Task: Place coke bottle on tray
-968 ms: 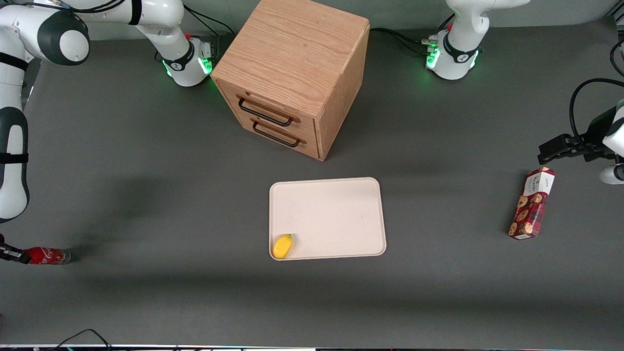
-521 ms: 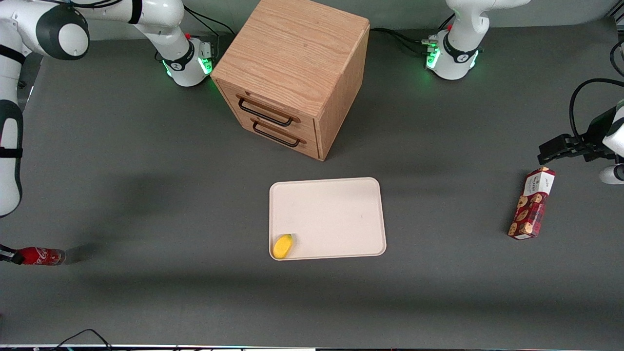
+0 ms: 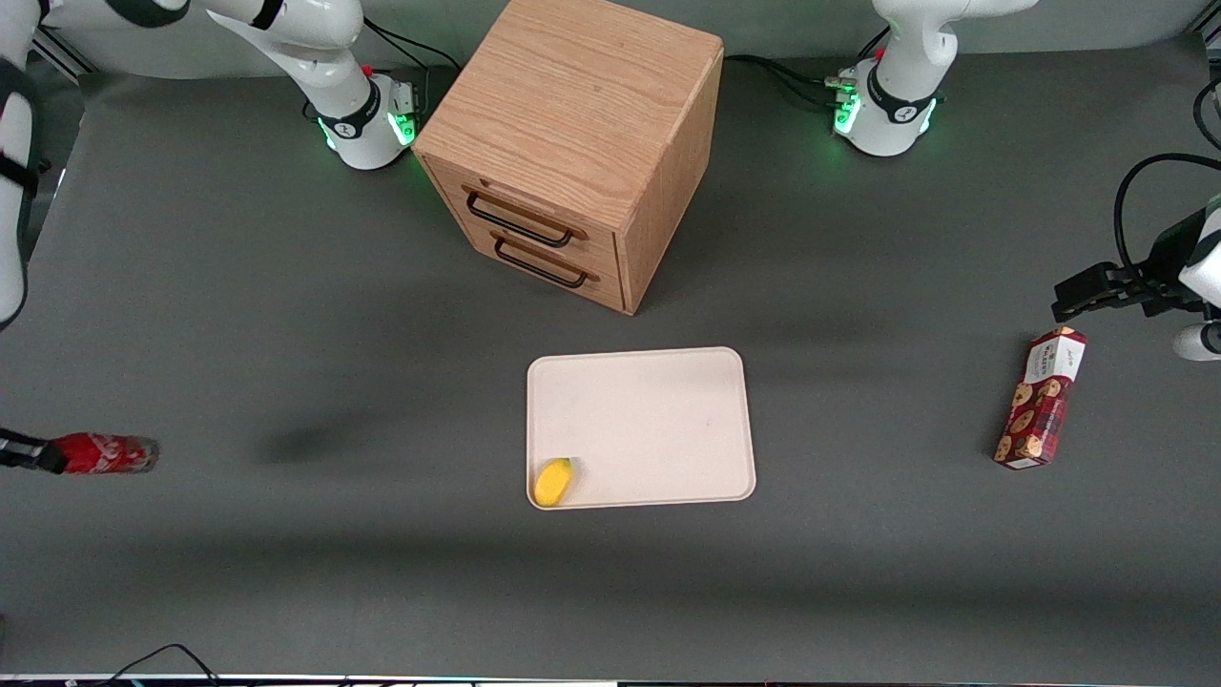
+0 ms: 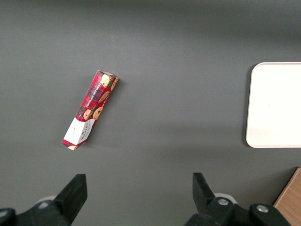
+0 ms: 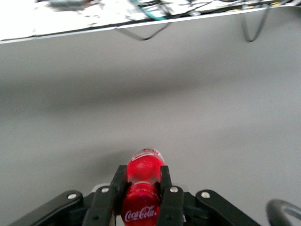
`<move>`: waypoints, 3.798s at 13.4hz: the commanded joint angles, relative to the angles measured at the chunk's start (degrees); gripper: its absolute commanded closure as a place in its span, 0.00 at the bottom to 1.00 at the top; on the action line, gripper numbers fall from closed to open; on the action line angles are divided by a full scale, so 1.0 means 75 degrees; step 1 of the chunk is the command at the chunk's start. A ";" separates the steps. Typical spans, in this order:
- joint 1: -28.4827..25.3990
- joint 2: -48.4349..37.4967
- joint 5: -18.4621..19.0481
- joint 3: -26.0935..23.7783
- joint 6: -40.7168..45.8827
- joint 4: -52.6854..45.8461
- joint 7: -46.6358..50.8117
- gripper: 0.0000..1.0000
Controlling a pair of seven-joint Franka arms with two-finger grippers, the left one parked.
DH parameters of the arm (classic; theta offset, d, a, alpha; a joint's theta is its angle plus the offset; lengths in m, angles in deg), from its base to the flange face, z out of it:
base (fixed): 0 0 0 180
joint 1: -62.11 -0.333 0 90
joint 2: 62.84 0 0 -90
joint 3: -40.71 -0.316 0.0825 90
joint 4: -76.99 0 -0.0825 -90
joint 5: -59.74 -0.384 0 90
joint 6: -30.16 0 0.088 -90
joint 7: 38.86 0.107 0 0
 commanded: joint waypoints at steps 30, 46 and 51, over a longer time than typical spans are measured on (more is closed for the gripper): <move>-0.4270 0.2212 0.2668 -0.2109 -0.1650 0.1067 0.9441 0.42; -0.2618 -0.2343 -0.1432 0.1098 0.0072 0.2635 0.0413 0.00; -0.2208 -0.3236 -0.2242 0.2203 0.0073 0.3446 -0.0895 0.00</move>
